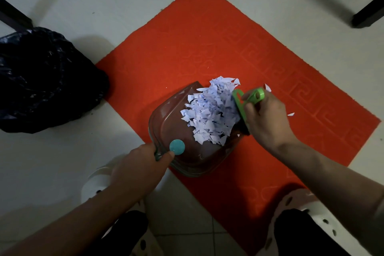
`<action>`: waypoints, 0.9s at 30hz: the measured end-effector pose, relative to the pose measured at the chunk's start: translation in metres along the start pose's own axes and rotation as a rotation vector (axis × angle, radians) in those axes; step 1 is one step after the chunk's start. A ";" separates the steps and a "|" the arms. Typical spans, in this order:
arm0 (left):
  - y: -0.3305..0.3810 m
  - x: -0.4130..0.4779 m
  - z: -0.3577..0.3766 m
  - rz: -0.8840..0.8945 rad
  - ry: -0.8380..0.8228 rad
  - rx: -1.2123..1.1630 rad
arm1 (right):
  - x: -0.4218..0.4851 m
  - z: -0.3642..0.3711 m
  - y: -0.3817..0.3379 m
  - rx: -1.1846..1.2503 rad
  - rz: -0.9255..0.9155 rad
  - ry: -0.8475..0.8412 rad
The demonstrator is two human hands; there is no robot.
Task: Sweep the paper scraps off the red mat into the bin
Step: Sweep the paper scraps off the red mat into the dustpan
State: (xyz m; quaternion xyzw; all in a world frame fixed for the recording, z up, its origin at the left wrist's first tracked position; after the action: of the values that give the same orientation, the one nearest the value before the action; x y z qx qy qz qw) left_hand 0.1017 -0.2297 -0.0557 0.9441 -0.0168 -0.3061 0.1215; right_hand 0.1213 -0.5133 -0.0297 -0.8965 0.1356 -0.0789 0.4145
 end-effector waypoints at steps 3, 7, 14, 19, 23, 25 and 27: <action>-0.001 -0.001 -0.001 -0.011 0.000 -0.022 | -0.006 0.001 -0.010 0.126 0.037 -0.032; 0.001 -0.002 0.000 -0.012 0.009 -0.029 | 0.004 -0.022 -0.002 0.074 0.023 0.059; -0.001 -0.002 0.003 -0.007 0.013 0.003 | -0.007 -0.008 -0.006 0.089 0.067 -0.040; -0.003 0.000 0.004 -0.013 0.029 0.011 | -0.008 -0.002 -0.016 0.168 0.056 -0.071; -0.005 0.001 0.007 -0.011 0.024 0.013 | -0.002 -0.021 -0.005 0.151 0.090 0.005; -0.006 0.000 0.007 -0.019 0.024 0.000 | -0.002 -0.027 0.003 0.140 0.118 0.018; -0.006 -0.001 0.006 -0.020 0.025 -0.004 | -0.002 -0.032 0.009 0.134 0.144 0.033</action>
State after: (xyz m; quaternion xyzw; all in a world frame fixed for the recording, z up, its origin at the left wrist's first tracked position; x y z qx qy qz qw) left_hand 0.0977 -0.2250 -0.0612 0.9477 -0.0052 -0.2955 0.1204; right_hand 0.1096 -0.5414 -0.0154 -0.8533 0.2006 -0.0724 0.4759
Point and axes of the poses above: each hand's wrist, its own x-axis towards the middle knuckle, its own z-axis out of the palm, y = z × x, the point moved 7 cm from there along x, towards the middle knuckle, and after that the axes turned 8 degrees about x, right-handed, at the moved point
